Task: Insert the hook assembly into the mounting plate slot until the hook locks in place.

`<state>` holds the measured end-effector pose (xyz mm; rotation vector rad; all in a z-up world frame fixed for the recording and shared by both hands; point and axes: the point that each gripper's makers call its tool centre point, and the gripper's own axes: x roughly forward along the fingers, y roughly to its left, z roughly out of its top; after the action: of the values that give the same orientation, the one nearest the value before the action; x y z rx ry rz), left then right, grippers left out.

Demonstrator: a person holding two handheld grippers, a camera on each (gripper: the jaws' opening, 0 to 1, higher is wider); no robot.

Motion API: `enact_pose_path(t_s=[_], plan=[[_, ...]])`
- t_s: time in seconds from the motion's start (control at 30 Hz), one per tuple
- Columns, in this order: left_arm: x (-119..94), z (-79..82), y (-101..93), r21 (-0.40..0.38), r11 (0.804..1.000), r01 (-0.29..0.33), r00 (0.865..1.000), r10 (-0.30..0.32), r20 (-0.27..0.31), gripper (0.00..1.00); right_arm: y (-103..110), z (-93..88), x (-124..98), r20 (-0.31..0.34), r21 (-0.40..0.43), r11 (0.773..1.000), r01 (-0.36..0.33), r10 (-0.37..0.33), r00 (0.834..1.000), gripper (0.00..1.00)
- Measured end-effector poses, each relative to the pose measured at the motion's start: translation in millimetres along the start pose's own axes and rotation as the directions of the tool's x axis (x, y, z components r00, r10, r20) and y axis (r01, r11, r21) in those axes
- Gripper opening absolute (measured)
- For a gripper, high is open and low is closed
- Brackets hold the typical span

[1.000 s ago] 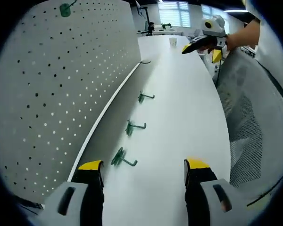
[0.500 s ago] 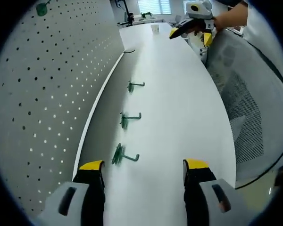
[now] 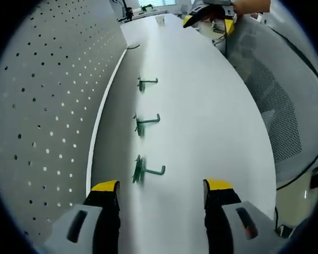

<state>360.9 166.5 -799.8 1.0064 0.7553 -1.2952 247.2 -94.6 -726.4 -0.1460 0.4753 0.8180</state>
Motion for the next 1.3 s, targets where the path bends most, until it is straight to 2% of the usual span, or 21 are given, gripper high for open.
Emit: enact_pose_path(t_s=[0.27, 0.43, 0.57, 0.67, 0.8, 0.93, 1.07, 1.2, 1.3], plan=[[8.9, 1.2, 3.0, 0.04, 0.999, 0.03, 0.999, -0.03, -0.012, 0.63, 1.0, -1.8, 0.7, -0.007, 0.006, 1.0, -0.003, 0.003, 1.0, 0.66], [16.0, 0.2, 6.3, 0.07, 0.996, 0.054, 0.998, -0.051, -0.041, 0.62, 2.4, -2.4, 1.1, -0.012, 0.001, 1.0, -0.007, 0.007, 1.0, 0.65], [19.6, 3.0, 10.4, 0.059, 0.996, 0.073, 0.997, -0.071, -0.034, 0.6, -0.3, -1.5, 0.6, -0.008, 0.005, 1.0, 0.003, -0.003, 1.0, 0.65], [24.2, 3.9, 13.7, 0.084, 0.993, 0.08, 0.996, -0.078, -0.034, 0.57, -1.2, -2.7, 1.0, -0.011, 0.008, 1.0, 0.006, -0.006, 1.0, 0.65], [27.0, 3.3, 12.8, 0.067, 0.993, 0.101, 0.994, -0.099, -0.045, 0.49, -2.0, -3.6, 0.7, -0.015, 0.013, 1.0, 0.009, -0.009, 1.0, 0.65], [29.9, -1.9, 12.1, 0.055, 0.992, 0.113, 0.992, -0.11, -0.058, 0.5, -3.4, -3.5, 0.4, -0.012, 0.02, 1.0, 0.014, -0.013, 1.0, 0.65], [31.0, -7.8, 9.7, 0.038, 0.991, 0.128, 0.989, -0.125, -0.073, 0.42, -9.3, -2.0, -2.2, 0.004, 0.063, 0.998, 0.03, -0.03, 1.0, 0.64], [30.0, -7.5, 8.6, 0.033, 0.991, 0.133, 0.989, -0.131, -0.069, 0.4, -9.3, -2.5, -1.5, 0.001, 0.065, 0.997, 0.031, -0.031, 1.0, 0.63], [30.4, -7.5, 4.9, 0.024, 0.988, 0.153, 0.986, -0.151, -0.07, 0.34, -9.7, -2.5, -1.6, 0.0, 0.064, 0.997, 0.035, -0.035, 0.999, 0.63]])
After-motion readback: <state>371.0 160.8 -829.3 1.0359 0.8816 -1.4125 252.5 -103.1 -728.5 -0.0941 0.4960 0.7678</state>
